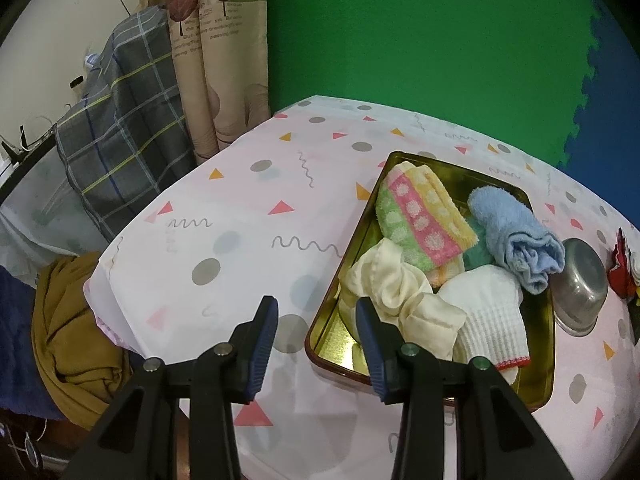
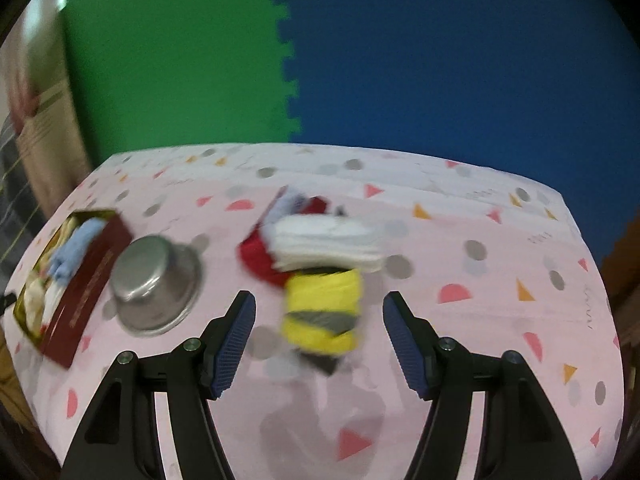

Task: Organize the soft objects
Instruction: 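Move the right gripper to the white sock and close on it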

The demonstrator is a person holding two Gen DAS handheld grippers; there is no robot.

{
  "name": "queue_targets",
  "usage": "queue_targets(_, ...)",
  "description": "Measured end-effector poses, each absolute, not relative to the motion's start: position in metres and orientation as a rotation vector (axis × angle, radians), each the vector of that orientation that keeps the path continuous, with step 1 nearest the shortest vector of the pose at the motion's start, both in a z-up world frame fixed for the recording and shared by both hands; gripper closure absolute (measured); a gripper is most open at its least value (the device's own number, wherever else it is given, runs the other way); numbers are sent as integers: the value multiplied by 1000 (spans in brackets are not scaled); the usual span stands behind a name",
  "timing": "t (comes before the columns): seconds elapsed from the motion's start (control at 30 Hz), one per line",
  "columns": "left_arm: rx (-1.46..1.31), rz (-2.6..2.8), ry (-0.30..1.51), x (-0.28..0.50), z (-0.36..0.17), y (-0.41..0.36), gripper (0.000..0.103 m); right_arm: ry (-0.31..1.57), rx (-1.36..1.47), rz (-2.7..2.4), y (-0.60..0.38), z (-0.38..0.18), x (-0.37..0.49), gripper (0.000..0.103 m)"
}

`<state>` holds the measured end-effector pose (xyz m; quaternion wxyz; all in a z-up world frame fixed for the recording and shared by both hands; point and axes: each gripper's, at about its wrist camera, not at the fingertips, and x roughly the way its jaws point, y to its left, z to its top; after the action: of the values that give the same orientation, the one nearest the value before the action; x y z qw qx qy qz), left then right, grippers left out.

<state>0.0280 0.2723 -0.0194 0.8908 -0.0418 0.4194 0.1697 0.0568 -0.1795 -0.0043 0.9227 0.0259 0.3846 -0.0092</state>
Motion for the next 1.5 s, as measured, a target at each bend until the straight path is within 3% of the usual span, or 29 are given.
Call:
queue_targets(0.23,-65,349,882,32,-23,271,62,813,130,-57,-204,-9,96,21)
queue_targets(0.6,-13,359,887,37,-27,267,62,896,97,-9,-182,-34,150,15)
queue_targets(0.67,-9,361,892,38,-29,267,62,887,53,-13,-176,-39,151,17)
queue_targets(0.9,-3,371,887,37,-28,267,62,865,51,9,-182,-39,142,57)
queue_targets(1.03,0,377,882,37,-28,267,62,844,58,10,-188,-33,133,67)
queue_targets(1.5,65,360,833,27,-9,248,62,768,153,-102,-257,-17,73,72)
